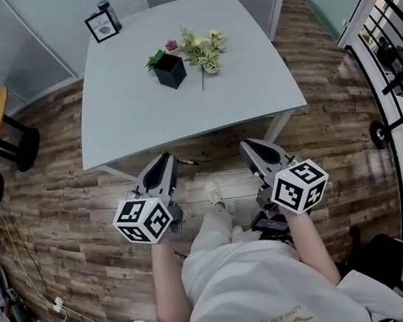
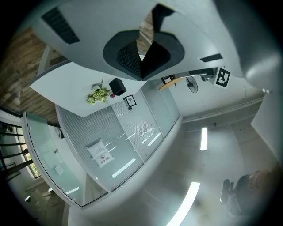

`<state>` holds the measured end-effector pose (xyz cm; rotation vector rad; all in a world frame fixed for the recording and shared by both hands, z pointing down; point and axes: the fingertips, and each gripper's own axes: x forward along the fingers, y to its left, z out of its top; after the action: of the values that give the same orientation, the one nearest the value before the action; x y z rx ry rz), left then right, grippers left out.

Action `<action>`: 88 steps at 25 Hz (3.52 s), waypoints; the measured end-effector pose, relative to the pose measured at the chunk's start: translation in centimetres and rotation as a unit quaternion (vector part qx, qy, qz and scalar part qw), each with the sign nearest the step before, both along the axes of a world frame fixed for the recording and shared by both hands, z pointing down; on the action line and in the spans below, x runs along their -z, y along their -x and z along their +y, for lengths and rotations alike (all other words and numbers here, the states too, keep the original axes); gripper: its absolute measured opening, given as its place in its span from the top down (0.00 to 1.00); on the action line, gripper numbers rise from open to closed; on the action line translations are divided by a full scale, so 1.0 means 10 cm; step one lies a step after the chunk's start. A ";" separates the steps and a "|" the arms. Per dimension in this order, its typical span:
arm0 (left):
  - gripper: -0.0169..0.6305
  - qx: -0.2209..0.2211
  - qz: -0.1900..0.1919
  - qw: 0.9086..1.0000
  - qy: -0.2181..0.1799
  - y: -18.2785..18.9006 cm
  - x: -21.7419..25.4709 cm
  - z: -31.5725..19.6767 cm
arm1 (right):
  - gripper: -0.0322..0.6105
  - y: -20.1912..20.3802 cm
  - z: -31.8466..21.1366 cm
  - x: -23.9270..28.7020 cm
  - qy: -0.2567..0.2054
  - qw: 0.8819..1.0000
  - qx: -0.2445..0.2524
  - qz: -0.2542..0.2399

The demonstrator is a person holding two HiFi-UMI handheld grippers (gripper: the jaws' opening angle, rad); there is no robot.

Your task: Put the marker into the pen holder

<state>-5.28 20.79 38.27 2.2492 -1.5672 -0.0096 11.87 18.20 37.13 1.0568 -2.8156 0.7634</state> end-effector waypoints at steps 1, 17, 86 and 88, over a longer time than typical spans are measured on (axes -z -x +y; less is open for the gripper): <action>0.90 0.002 0.001 1.000 0.001 0.03 -0.02 -0.07 | 0.92 0.02 -0.07 -0.02 0.001 1.000 0.001 0.001; 0.90 0.008 0.015 1.000 0.016 0.70 -0.07 -2.18 | 0.92 0.64 -2.10 -0.27 0.045 0.999 0.002 0.016; 0.91 -0.011 0.003 0.999 0.041 1.29 -0.38 -4.35 | 0.92 1.30 -4.20 -0.45 0.090 0.996 -0.003 -0.011; 0.91 -0.013 -0.003 0.999 0.048 1.28 -0.43 -4.37 | 0.92 1.31 -4.22 -0.49 0.095 0.995 -0.003 -0.007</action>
<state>-18.11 -22.89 42.53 2.1975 -1.5092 0.0773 -1.21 -23.99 42.05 1.0318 -2.6857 1.0191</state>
